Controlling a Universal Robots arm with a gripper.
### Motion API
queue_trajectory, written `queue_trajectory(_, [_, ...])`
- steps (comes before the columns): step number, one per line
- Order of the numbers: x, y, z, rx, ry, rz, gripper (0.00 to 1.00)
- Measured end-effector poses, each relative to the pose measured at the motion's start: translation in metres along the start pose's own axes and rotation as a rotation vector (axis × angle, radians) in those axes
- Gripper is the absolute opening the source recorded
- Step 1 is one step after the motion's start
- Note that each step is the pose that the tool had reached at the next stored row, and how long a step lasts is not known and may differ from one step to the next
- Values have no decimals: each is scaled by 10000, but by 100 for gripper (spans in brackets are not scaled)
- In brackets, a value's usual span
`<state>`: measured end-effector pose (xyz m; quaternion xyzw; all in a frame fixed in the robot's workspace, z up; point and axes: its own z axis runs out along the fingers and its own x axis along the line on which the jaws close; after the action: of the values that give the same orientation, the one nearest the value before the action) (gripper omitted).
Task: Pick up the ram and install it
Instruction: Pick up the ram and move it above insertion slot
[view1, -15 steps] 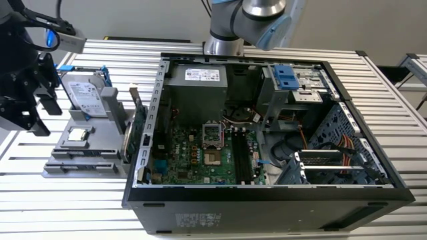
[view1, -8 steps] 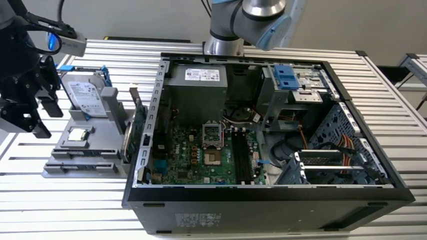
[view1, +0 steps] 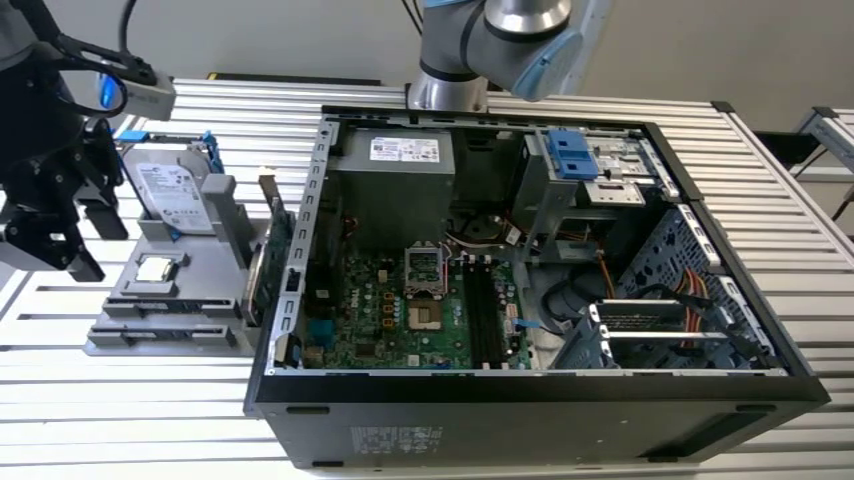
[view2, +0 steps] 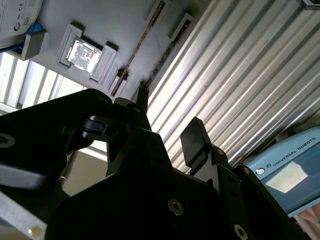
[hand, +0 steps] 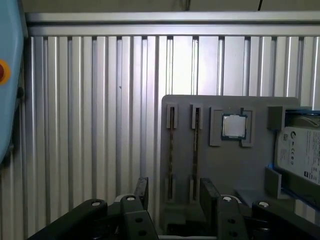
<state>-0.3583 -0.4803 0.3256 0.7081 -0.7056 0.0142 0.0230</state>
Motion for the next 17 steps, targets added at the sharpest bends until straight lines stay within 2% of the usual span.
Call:
queue_trajectory(6, [-3,-1,46,0,63,4,100])
queue_trajectory(17, [-12,-1,141,0,65,9,100])
